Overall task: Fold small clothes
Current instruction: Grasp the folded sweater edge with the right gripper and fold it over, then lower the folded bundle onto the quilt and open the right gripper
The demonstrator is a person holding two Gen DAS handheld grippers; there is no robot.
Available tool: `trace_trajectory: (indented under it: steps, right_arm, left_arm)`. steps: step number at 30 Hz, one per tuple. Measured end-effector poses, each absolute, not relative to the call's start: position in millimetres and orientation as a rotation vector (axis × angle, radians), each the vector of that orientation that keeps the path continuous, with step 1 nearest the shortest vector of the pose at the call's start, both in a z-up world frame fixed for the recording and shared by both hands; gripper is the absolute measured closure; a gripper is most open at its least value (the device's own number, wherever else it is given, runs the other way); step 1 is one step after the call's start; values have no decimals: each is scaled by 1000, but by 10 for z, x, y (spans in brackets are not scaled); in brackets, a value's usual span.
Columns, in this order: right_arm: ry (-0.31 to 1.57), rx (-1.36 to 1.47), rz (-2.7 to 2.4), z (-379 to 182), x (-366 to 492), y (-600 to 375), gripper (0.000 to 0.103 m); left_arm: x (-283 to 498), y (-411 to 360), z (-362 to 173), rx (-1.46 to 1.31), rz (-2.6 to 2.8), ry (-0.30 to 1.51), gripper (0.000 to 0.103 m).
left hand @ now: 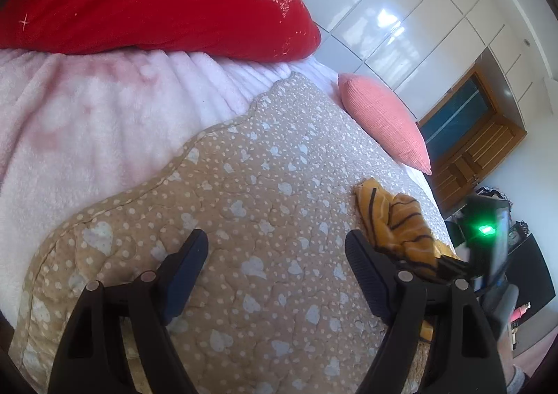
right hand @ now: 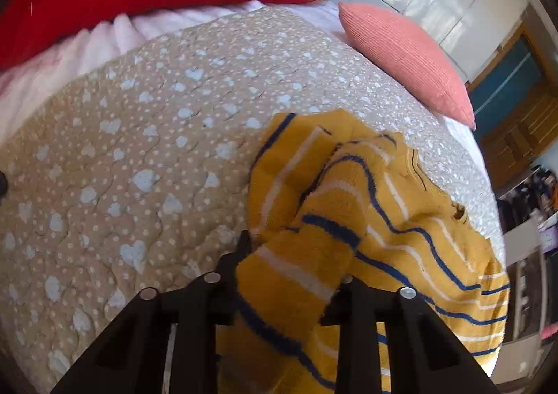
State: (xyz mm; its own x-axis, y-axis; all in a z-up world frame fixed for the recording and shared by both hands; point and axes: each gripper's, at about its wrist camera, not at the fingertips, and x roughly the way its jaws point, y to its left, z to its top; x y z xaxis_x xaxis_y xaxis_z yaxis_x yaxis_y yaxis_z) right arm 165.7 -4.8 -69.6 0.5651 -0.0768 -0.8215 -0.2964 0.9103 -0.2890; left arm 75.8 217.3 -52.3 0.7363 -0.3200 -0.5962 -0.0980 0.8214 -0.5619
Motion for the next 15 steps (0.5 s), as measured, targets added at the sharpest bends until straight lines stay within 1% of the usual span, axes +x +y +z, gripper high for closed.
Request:
trace_trajectory:
  steps: [5,9,12,15]
  right_arm:
    - [901,-191,166,-119,1498,-608,81]
    - [821,14,144,347,1352,-1415,81]
    - [796,198,99,456,1218,-2161,82]
    - [786,385,23,290,977,-2968,82]
  left_arm:
    - [656,1906,-299,-566,-208,767,23]
    - [487,1540,-23,-454,-286,771,23]
    - [405,1270,122,-405,-345,783,23]
    - [365,958,169,-356,-393,813,23]
